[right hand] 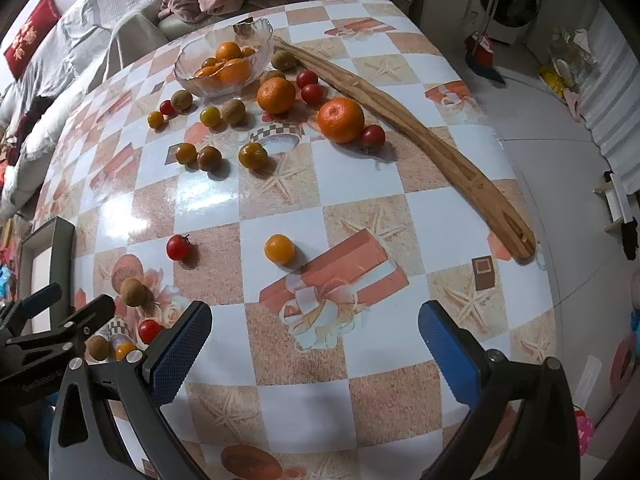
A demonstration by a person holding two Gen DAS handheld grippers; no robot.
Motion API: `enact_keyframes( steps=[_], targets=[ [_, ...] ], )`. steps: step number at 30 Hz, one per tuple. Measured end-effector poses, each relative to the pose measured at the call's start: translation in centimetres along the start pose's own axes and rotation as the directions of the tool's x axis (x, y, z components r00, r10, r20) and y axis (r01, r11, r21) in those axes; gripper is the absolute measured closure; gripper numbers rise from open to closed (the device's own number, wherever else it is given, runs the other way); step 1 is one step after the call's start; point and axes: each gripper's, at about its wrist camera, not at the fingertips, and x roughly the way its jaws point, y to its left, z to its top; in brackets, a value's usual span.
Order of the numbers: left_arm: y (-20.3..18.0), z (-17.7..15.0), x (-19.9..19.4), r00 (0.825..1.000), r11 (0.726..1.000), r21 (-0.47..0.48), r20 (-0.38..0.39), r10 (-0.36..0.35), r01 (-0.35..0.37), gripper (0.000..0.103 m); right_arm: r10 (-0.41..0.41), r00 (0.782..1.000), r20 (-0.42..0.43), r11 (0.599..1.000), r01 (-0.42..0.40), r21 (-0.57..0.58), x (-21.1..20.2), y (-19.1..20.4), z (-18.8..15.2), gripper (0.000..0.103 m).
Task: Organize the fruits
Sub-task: 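Move both tools toward the scattered small fruits on the table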
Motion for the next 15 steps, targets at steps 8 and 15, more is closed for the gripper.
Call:
enact_keyframes(
  steps=[8,15],
  targets=[
    [-0.5,0.0,0.4,1.0,1.0,-0.001,-0.01,0.014,-0.014,0.0,0.014,1.0,-0.012,1.0,-0.014,-0.004,0.6,-0.2,0.2,0.0],
    [-0.6,0.2,1.2,1.0,1.0,-0.008,-0.023,0.019,-0.02,0.0,0.021,1.0,-0.024,1.0,-0.021,-0.02,1.2,0.0,0.4,0.0]
  ],
)
